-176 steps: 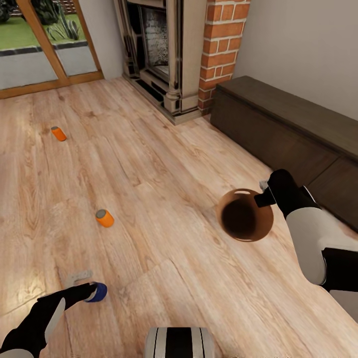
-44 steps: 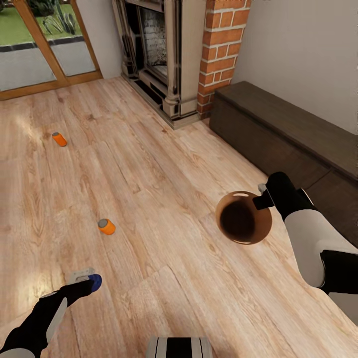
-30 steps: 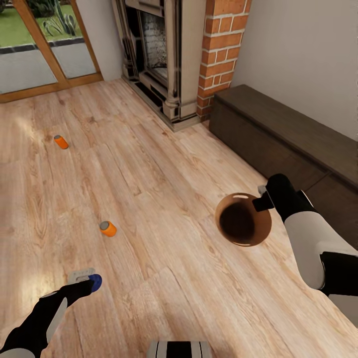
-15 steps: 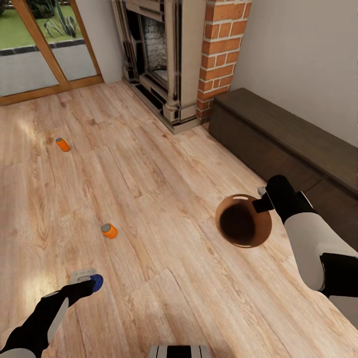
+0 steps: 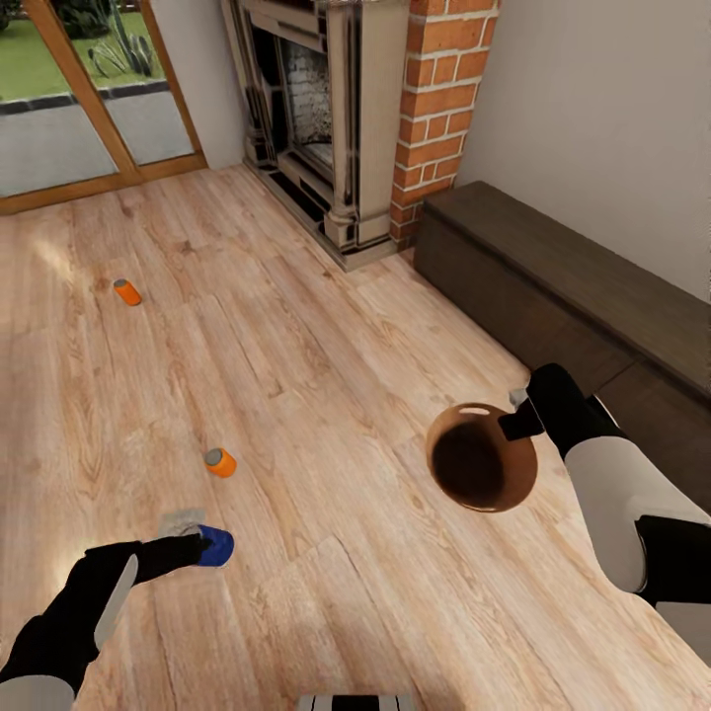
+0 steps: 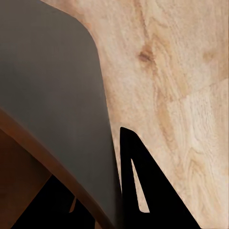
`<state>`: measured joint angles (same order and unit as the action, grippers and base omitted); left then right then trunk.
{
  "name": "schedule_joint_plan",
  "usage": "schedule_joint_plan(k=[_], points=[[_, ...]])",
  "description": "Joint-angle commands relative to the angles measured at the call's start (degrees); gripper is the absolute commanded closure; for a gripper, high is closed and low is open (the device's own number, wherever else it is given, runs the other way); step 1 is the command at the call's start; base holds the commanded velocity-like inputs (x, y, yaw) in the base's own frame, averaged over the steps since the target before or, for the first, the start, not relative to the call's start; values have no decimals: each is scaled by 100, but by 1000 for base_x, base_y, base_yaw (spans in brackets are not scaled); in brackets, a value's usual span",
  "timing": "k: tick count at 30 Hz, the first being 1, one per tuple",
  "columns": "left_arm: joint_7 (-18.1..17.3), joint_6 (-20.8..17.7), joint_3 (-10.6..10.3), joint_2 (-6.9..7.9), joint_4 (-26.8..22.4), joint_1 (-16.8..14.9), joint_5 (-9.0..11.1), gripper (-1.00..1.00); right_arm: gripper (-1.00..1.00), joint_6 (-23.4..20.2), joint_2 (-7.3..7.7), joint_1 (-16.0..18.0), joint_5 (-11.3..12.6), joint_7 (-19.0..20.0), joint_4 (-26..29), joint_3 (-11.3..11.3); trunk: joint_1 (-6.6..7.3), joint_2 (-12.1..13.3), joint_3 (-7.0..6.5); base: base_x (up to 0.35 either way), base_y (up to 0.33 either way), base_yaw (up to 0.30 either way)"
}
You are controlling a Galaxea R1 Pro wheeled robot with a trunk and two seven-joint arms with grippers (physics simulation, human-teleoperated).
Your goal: Put the three can of soda from the living room inside the tash can in the kitchen.
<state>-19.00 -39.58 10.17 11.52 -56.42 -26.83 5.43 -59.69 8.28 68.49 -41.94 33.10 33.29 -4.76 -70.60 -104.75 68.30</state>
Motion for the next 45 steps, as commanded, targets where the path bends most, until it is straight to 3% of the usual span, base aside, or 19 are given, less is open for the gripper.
schedule_joint_plan(k=[1,2,5,10,12,15,19,24,25,27,29,32,38,41,45], points=[[-18,-156,-41,0,-180,-20,-29,100,100,-31,-2,2,158,93,-7,-13,23,41,-19,0,0,0],[-138,-629,-320,2,-605,-189,-27,100,100,-31,4,0,161,267,-24,-21,45,82,-37,0,0,0],[-440,-1186,-772,7,-912,-546,-21,100,100,-31,17,-2,168,404,-36,-33,111,202,-91,0,0,0],[-1051,-1755,-1088,10,-1029,-1239,-25,100,100,-31,28,-5,198,570,-59,-41,220,402,-180,0,0,0],[-1557,-2011,-1192,5,-1043,-1700,-30,100,100,-31,41,-4,201,1000,-102,-39,264,483,-216,0,0,0],[-2153,-2042,-1427,1,-1041,-2218,-29,100,100,-31,57,-4,179,1415,-131,-37,330,603,-270,0,0,0],[-2980,-2042,-1617,-4,-876,-2805,-29,100,100,-31,37,-8,196,1585,-241,-47,418,763,-342,0,0,0],[-3789,-2042,-1786,-22,-771,-3166,-26,100,100,-31,-90,-7,229,1628,-598,-30,528,964,-432,0,0,0],[-4103,-2042,-1835,-34,-766,-3216,-25,100,100,-31,-239,-8,230,1612,-678,-33,550,1004,-450,0,0,0],[-4360,-2042,-1865,-73,-778,-3241,-26,100,100,-31,-375,-10,230,1581,-768,-55,594,1084,-485,0,0,0],[-4559,-2042,-2060,-240,-797,-3259,-32,100,100,-31,-614,-11,230,1219,-979,-180,638,1164,-521,0,0,0],[-4626,-2042,-2473,-370,-784,-3265,-47,100,100,-31,-1051,-11,226,434,-1114,-530,704,1285,-575,0,0,0],[-4638,-2042,-2758,-441,-775,-3267,-61,100,100,-31,-1616,-11,238,-444,-1189,-696,835,1525,-683,0,0,0],[-4637,-2042,-3114,-447,-773,-3264,-69,100,100,-31,-1745,-11,235,-551,-1230,-703,901,1646,-737,0,0,0],[-4569,-2042,-3415,-446,-758,-3260,-82,100,100,-31,-1813,-11,231,-587,-1225,-690,923,1686,-755,0,0,0]])
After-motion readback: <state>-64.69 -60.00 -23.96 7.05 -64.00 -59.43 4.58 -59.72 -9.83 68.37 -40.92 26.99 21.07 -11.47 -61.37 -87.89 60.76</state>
